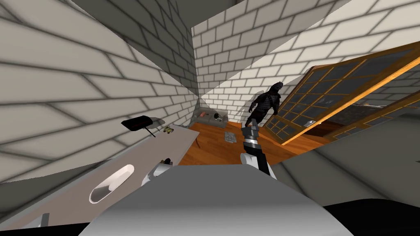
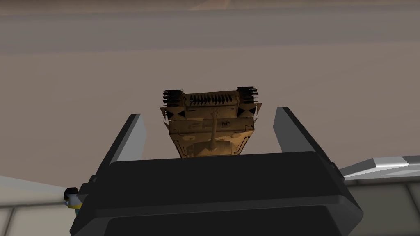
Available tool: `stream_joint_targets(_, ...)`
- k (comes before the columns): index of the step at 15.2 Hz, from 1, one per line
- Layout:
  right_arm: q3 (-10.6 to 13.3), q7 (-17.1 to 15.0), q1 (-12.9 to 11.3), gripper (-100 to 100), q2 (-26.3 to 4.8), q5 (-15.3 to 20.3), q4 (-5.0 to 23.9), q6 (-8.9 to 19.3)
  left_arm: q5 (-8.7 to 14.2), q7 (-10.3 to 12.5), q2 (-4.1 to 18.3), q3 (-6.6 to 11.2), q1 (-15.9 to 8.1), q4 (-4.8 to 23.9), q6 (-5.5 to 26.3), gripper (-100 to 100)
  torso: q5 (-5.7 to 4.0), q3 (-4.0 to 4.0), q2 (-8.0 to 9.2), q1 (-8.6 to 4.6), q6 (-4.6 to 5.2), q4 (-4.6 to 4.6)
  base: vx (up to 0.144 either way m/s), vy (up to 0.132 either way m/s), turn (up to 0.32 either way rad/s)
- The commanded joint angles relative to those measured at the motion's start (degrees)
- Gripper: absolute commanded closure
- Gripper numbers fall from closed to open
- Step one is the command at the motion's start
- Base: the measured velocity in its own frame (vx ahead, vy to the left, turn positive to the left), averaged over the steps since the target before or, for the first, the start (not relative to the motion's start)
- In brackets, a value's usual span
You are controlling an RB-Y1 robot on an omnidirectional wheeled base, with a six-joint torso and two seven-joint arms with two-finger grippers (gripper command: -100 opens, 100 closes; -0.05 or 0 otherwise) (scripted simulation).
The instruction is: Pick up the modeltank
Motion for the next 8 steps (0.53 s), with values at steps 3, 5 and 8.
stream_joint_targets(3,0.0,0.0,0.0,0,0.0,0.0,0.0,0.0,0.0,-0.1,0.0,-0.09,0.3,-1.0,0.5,100,-0.01,0.01,0.01,-0.02,-0.01,0.0,0.0,0.008,-0.008)
stream_joint_targets(5,0.0,0.0,0.0,0,0.0,0.0,0.0,0.0,0.0,-0.4,0.0,-0.33,0.7,-3.2,2.0,100,-0.02,0.01,0.02,-0.1,-0.04,0.0,-0.004,-0.013,0.127)
stream_joint_targets(8,0.0,0.0,0.0,0,0.0,0.0,0.0,0.0,-0.1,-0.8,0.1,-0.7,1.3,-6.4,4.2,100,-0.05,0.02,0.02,-0.18,-0.03,0.02,-0.003,-0.016,0.078)
